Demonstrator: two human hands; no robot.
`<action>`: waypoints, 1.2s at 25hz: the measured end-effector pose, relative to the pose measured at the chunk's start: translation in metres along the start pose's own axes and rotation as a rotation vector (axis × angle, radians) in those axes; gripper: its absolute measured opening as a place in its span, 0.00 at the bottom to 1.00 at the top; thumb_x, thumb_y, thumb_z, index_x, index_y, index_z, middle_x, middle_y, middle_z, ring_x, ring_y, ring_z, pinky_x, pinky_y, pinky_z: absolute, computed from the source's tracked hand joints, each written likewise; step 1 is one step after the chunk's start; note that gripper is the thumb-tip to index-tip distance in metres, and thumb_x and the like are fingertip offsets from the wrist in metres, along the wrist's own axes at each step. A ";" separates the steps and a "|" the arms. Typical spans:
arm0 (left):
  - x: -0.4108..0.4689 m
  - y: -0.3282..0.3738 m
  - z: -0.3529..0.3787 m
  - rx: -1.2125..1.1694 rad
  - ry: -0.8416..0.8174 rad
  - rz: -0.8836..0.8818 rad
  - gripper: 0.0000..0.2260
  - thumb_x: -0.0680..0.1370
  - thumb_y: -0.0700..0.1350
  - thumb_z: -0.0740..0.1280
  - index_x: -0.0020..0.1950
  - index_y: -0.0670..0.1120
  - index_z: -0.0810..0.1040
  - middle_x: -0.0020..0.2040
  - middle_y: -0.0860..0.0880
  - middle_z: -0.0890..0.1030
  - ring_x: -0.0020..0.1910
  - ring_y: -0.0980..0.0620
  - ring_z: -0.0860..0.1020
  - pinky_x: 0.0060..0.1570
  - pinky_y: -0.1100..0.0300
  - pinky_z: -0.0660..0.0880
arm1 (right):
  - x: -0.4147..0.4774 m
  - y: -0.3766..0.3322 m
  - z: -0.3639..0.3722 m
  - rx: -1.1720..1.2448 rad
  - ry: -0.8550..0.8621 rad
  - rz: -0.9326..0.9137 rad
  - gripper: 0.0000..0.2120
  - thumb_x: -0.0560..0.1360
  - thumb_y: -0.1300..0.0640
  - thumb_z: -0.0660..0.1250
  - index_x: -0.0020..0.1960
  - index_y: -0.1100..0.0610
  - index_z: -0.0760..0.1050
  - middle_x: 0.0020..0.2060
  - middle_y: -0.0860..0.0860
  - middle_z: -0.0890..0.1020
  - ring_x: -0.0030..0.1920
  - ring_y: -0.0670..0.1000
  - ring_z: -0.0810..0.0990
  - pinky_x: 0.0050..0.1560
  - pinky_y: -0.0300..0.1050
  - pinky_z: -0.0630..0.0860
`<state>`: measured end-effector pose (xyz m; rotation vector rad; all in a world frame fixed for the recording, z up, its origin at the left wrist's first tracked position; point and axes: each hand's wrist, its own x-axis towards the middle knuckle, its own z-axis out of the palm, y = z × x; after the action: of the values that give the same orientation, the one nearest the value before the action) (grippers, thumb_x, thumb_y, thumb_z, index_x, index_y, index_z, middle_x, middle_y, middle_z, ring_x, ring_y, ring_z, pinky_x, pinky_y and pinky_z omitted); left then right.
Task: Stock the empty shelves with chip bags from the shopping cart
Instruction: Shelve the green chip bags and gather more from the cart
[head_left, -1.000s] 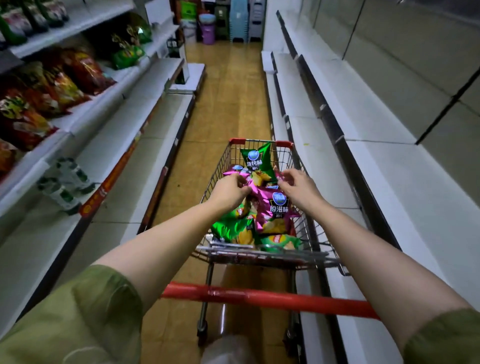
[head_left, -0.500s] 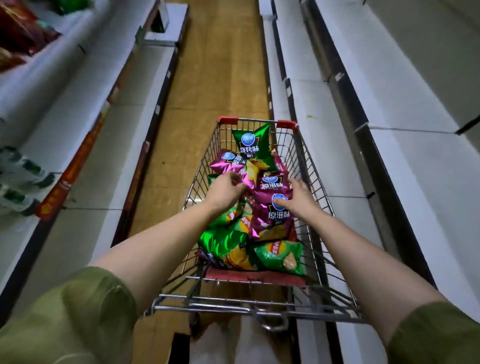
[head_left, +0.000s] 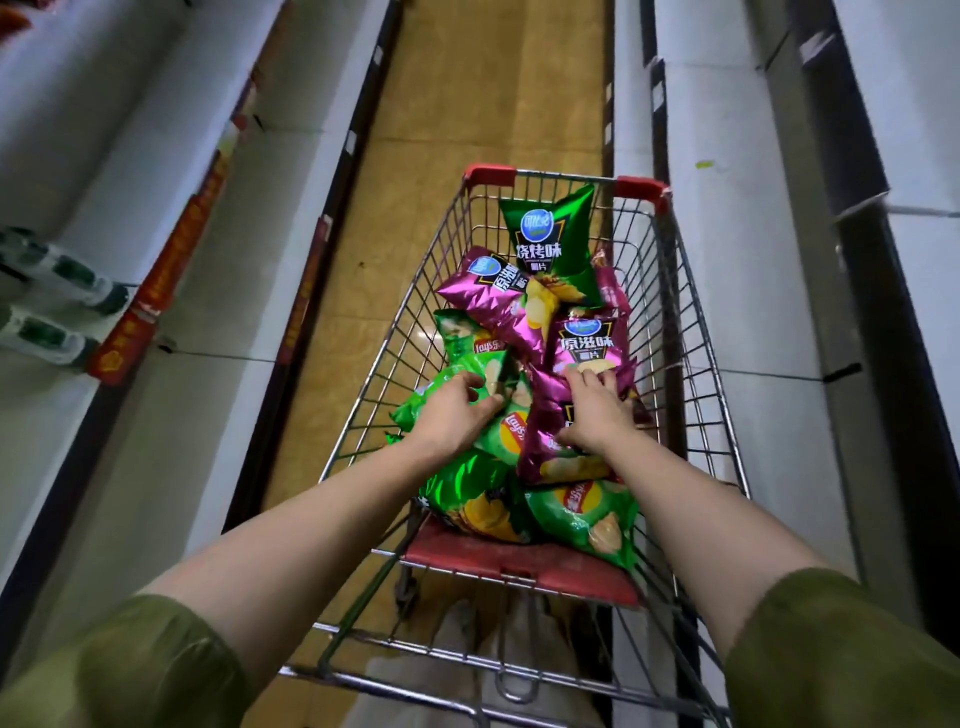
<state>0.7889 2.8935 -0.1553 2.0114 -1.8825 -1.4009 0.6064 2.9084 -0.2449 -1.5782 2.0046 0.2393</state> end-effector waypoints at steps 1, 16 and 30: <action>-0.001 0.000 0.001 -0.012 -0.016 -0.005 0.23 0.78 0.49 0.65 0.70 0.40 0.68 0.67 0.42 0.74 0.63 0.45 0.74 0.61 0.56 0.70 | -0.004 0.000 -0.002 0.008 0.049 -0.011 0.42 0.67 0.50 0.75 0.73 0.52 0.56 0.70 0.51 0.64 0.73 0.58 0.55 0.65 0.67 0.64; -0.078 0.070 -0.042 -0.483 -0.135 0.435 0.31 0.65 0.47 0.79 0.62 0.48 0.69 0.54 0.50 0.80 0.51 0.53 0.80 0.56 0.55 0.76 | -0.181 -0.051 -0.197 0.433 0.590 -0.191 0.44 0.63 0.45 0.77 0.73 0.50 0.60 0.69 0.52 0.68 0.70 0.53 0.62 0.69 0.53 0.64; -0.218 0.160 -0.088 -0.734 -0.695 0.654 0.21 0.67 0.48 0.74 0.56 0.41 0.77 0.47 0.41 0.84 0.41 0.45 0.83 0.43 0.56 0.82 | -0.369 -0.035 -0.207 0.981 0.966 -0.052 0.38 0.62 0.46 0.78 0.66 0.49 0.62 0.59 0.47 0.77 0.57 0.48 0.77 0.61 0.50 0.74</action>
<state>0.7537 2.9847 0.1119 0.5403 -1.5603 -2.2208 0.6245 3.1082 0.1291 -1.1008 2.0981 -1.5471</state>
